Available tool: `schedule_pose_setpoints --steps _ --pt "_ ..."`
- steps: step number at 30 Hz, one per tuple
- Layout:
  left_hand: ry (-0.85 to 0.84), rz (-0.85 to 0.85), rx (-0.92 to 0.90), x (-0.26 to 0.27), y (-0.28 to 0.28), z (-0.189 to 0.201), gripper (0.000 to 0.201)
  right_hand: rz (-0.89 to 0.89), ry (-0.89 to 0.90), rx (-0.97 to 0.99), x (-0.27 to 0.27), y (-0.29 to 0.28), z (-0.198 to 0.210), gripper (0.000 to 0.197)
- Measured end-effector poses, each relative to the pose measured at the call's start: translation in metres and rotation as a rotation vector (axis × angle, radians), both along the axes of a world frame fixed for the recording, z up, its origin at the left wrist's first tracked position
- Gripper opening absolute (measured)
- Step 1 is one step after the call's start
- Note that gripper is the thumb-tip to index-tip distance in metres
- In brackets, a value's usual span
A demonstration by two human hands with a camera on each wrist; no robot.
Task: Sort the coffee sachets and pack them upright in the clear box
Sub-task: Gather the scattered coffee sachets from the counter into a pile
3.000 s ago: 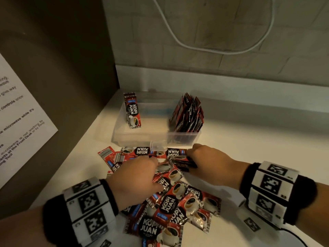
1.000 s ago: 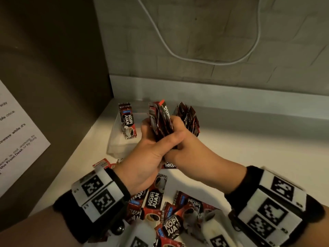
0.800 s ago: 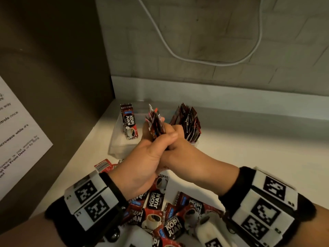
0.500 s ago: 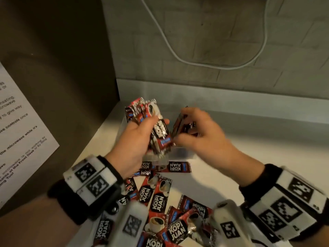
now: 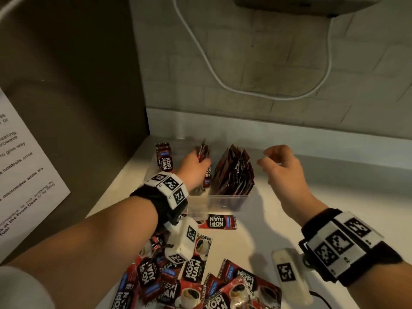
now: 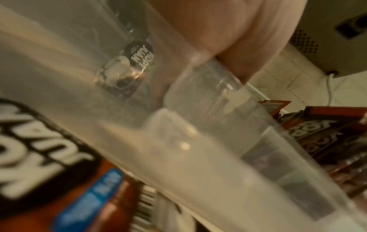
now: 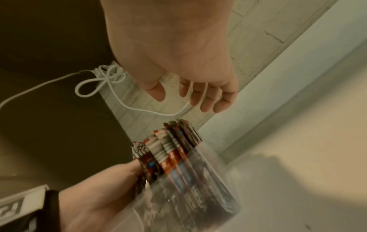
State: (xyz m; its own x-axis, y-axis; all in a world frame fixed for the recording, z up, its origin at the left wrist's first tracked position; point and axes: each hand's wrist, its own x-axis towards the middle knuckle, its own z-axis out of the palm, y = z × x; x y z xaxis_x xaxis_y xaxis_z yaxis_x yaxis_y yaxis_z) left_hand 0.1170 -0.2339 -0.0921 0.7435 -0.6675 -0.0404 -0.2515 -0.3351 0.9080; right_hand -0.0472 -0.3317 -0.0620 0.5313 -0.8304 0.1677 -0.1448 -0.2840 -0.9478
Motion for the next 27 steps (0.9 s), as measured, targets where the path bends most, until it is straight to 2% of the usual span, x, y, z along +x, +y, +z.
schedule_pose_setpoints --steps 2,5,7,9,11,12,14,16,18,22,27 --pt "0.139 -0.077 -0.008 -0.001 -0.005 0.002 0.031 0.052 0.089 0.073 0.004 0.003 -0.005 0.031" --pt "0.321 -0.149 -0.060 -0.003 -0.010 0.004 0.048 0.131 0.118 0.230 0.011 0.007 -0.010 0.053" --pt "0.435 -0.172 -0.099 -0.008 -0.011 0.004 0.051 0.156 0.094 0.365 0.018 0.006 -0.012 0.060" --pt "0.606 -0.220 -0.136 -0.013 -0.011 0.004 0.055 0.178 0.027 0.477 0.024 0.005 -0.015 0.058" --pt "0.731 -0.296 -0.125 -0.018 -0.009 0.006 0.069 0.201 -0.029 0.513 0.030 0.004 -0.020 0.060" --pt "0.764 -0.333 -0.116 -0.019 -0.009 0.007 0.077 0.209 -0.039 0.510 0.032 0.004 -0.021 0.068" --pt "0.819 -0.380 -0.121 -0.021 -0.008 0.011 0.076 0.219 -0.037 0.497 0.035 0.003 -0.024 0.085" --pt "0.865 -0.345 -0.125 -0.021 -0.008 0.013 0.080 0.224 -0.032 0.488 0.036 0.002 -0.025 0.092" --pt "0.875 -0.298 -0.116 -0.021 -0.008 0.015 0.080 0.229 -0.032 0.490 0.036 0.001 -0.026 0.093" --pt "0.836 -0.153 -0.124 -0.022 -0.010 0.016 0.048 0.212 -0.049 0.497 0.036 0.002 -0.026 0.090" --pt "0.868 -0.091 -0.150 -0.024 -0.018 0.013 0.051 0.192 -0.060 0.511 0.038 0.004 -0.025 0.082"
